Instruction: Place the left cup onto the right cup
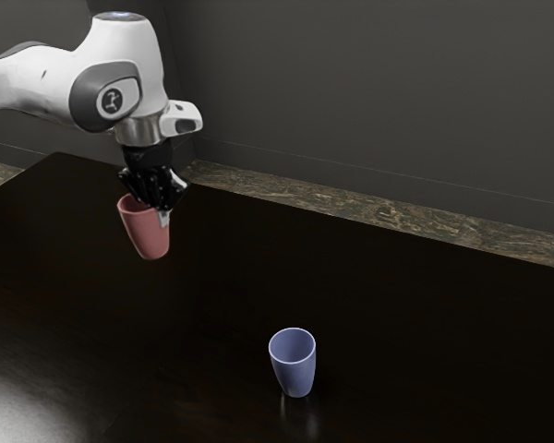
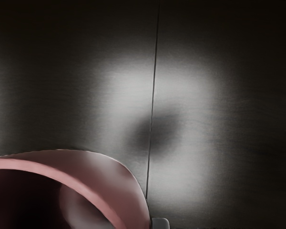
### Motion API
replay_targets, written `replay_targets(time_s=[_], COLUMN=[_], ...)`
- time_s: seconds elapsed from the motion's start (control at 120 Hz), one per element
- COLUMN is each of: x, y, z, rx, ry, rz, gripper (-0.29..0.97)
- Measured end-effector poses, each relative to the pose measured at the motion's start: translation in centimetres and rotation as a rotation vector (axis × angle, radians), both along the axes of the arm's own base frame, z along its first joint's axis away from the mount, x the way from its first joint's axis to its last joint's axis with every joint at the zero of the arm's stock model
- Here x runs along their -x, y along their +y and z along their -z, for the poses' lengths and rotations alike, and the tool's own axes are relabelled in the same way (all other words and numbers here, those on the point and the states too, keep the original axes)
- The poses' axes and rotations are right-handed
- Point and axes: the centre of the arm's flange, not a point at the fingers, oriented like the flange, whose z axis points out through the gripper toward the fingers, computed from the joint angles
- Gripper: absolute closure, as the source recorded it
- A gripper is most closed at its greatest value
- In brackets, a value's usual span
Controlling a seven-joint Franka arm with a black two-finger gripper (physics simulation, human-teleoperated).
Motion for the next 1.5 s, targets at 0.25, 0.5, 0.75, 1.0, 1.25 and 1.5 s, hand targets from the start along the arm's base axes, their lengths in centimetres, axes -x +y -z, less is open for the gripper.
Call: replay_targets(time_s=[0.25, 0.5, 0.75, 1.0, 1.25, 1.5], x=[0.5, 0.8, 0.9, 1.5, 2.1, 0.7], y=[-4.7, -9.5, -12.9, -16.5, -20.2, -21.5], z=[-0.1, 0.8, 2.0, 2.2, 2.3, 2.9], rx=[0.001, 0.002, 0.039, 0.042, 0.043, 0.042], ry=[-0.007, -0.010, -0.003, -0.007, -0.012, -0.014], rz=[-0.063, -0.122, -0.205, -0.252, -0.276, -0.318], gripper=[0.79, 0.79, 0.79, 0.79, 0.79, 0.78])
